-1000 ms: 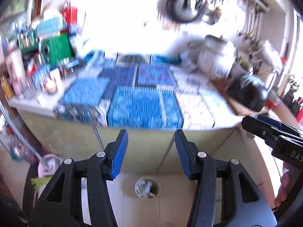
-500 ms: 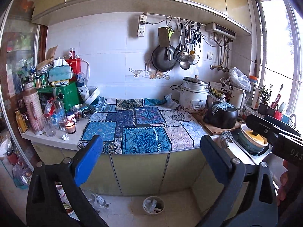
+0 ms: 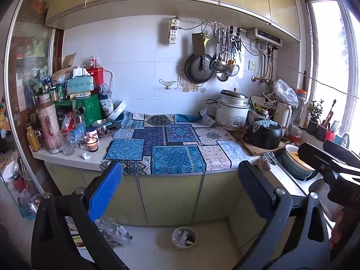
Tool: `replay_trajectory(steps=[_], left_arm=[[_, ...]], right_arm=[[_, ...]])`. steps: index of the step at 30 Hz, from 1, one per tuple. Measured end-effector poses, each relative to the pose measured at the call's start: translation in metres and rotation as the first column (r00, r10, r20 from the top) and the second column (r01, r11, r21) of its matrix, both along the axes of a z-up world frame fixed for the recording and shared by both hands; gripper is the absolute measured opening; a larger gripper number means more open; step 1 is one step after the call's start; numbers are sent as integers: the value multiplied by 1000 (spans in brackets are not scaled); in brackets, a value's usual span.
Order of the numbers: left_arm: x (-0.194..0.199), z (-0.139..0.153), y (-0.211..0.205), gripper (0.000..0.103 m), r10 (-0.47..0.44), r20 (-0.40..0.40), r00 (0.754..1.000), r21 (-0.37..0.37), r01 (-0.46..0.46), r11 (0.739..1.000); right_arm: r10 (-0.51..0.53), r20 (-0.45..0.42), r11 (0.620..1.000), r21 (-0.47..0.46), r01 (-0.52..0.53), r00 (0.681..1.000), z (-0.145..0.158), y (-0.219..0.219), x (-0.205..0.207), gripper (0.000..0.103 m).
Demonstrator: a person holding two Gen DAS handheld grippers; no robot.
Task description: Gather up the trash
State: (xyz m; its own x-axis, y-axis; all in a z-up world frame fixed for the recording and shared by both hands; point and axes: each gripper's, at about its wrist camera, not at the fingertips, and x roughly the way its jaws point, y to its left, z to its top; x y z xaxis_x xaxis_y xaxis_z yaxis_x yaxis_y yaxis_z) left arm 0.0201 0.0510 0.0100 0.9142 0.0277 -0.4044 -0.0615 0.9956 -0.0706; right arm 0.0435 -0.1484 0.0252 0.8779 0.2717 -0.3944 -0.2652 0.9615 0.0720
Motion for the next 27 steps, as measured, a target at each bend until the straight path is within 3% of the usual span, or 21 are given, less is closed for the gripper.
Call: replay_trajectory(steps=[27], left_arm=[[-8,-9,-13,103,34,-46,998,-20,-35,999]], right_arm=[[45,-49,999,-6,-45,998,0,-16,-6,103]])
